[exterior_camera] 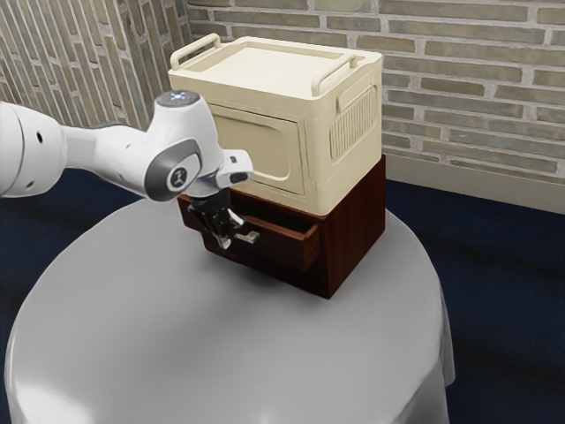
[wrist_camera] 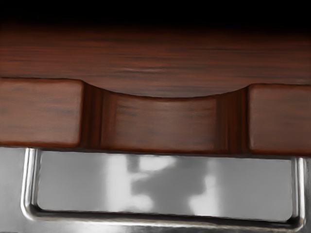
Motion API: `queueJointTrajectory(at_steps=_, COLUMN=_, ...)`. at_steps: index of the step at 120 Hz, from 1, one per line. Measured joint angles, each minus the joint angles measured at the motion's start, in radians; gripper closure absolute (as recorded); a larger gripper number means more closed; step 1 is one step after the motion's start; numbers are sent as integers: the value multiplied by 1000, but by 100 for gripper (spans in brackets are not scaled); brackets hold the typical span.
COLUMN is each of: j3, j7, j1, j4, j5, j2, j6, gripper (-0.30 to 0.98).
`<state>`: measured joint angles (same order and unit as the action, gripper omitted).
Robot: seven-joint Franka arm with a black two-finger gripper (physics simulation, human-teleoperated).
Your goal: Push the drawer handle with one arm to close the drawer
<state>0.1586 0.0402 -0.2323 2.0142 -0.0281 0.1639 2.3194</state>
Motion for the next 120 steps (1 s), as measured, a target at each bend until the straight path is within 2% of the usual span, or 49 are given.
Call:
queueJointTrajectory(at_steps=67, j3=-7, j7=-45, j1=1, j4=-132, j5=23, j2=103, j6=41, gripper=79)
queueJointTrajectory(at_steps=87, j3=-7, j7=-164, j1=12, j4=-137, j5=29, j2=113, j6=54, gripper=79)
queueJointTrajectory(at_steps=97, j3=2, j7=-152, j1=-24, j4=28, j5=48, j2=-53, j6=50, gripper=79)
queueJointTrajectory(at_steps=107, j3=10, j7=-139, j1=-58, j4=271, j5=59, j2=-347, j6=39, gripper=79)
queueJointTrajectory(at_steps=110, j3=11, j7=-136, j1=-58, j4=318, j5=58, j2=-438, j6=21, gripper=75)
queueJointTrajectory(at_steps=115, j3=6, j7=-130, j1=-57, j4=336, j5=52, j2=-561, j6=-40, gripper=66)
queueJointTrajectory(at_steps=120, j3=0, j7=-125, j1=-63, j4=230, j5=36, j2=-607, j6=-143, gripper=56)
